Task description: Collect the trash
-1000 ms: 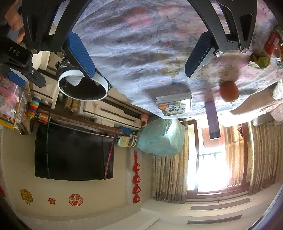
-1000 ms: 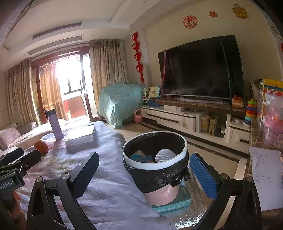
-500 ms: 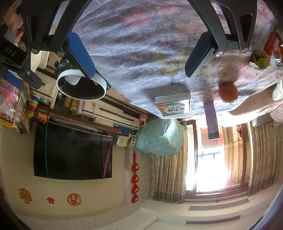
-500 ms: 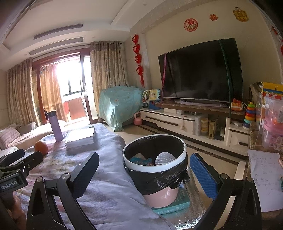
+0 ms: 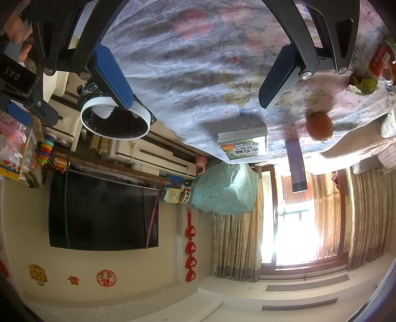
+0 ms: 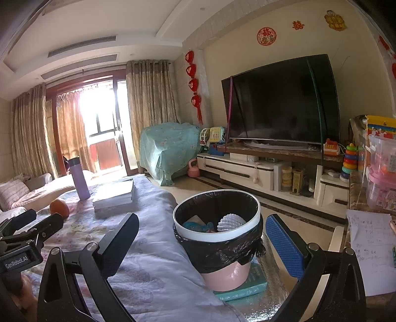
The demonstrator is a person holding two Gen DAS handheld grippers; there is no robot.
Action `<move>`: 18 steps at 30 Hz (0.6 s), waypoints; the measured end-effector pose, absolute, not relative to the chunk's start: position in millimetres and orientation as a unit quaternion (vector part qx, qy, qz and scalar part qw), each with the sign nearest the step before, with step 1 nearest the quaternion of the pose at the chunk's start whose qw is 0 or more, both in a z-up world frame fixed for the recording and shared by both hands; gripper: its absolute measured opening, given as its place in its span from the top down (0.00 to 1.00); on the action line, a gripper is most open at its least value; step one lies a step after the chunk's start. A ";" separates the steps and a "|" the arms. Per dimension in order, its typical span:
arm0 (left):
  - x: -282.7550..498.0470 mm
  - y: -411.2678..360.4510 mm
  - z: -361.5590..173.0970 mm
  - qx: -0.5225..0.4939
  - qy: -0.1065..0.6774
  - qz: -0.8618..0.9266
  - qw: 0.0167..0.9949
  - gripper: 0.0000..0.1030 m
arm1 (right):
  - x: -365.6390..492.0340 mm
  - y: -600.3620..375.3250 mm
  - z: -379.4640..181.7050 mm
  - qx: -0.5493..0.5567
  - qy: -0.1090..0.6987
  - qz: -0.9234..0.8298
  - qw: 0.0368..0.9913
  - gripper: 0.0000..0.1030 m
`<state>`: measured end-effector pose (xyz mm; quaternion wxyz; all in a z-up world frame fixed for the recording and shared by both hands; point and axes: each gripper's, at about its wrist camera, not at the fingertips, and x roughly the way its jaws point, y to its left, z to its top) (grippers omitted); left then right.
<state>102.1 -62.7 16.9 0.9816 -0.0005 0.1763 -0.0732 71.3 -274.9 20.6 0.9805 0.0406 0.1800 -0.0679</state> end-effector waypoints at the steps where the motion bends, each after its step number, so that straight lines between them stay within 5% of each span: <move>1: 101.6 -62.8 16.4 -0.001 0.177 -0.073 0.982 0.01 | 71.4 -275.2 20.6 0.040 0.179 -0.068 0.981 0.00; 18: 99.5 -62.0 17.5 0.001 0.173 -0.076 0.982 0.01 | 69.3 -272.4 20.4 0.038 0.175 -0.067 0.982 0.00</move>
